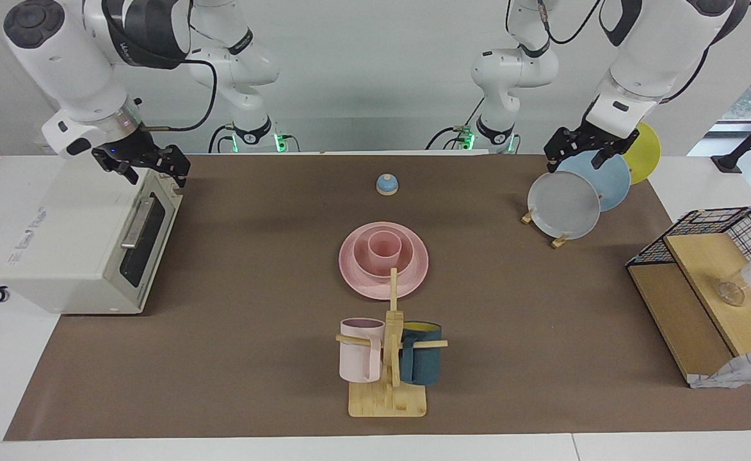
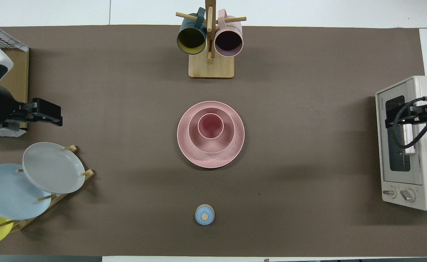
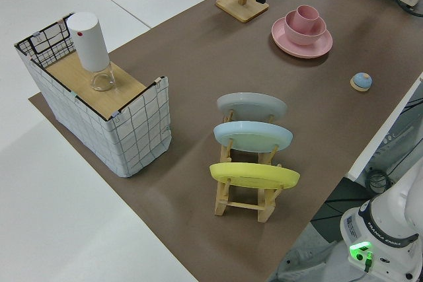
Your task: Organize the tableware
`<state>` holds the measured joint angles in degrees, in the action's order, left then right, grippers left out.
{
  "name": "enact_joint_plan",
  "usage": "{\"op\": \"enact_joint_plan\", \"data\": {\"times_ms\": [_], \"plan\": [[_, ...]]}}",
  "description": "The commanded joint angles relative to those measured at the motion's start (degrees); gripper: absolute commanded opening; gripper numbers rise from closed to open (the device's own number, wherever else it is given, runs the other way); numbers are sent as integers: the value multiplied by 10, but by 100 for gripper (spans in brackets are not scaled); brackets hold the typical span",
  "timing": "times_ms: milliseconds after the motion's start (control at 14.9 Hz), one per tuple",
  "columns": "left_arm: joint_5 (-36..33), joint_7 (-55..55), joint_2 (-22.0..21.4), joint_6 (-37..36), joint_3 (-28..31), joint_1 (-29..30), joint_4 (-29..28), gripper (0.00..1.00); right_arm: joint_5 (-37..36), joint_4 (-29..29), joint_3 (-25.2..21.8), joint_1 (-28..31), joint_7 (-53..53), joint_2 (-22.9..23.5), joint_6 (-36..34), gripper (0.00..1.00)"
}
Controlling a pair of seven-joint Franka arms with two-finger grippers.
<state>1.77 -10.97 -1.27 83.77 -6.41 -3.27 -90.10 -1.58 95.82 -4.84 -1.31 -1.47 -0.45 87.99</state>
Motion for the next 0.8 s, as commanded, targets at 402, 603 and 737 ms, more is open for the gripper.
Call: {"op": "enact_joint_plan", "data": {"times_ms": [402,603,737], "plan": [[8,2,-18,-1,-8,9,-18,100,3,2,2,4,13,-6,-6,100],[8,2,-17,5,-6,3,-17,100,3,2,1,4,13,-5,-6,100],[8,8,-17,3,-6,8,-18,100,3,2,2,4,13,-5,-6,100]]}}
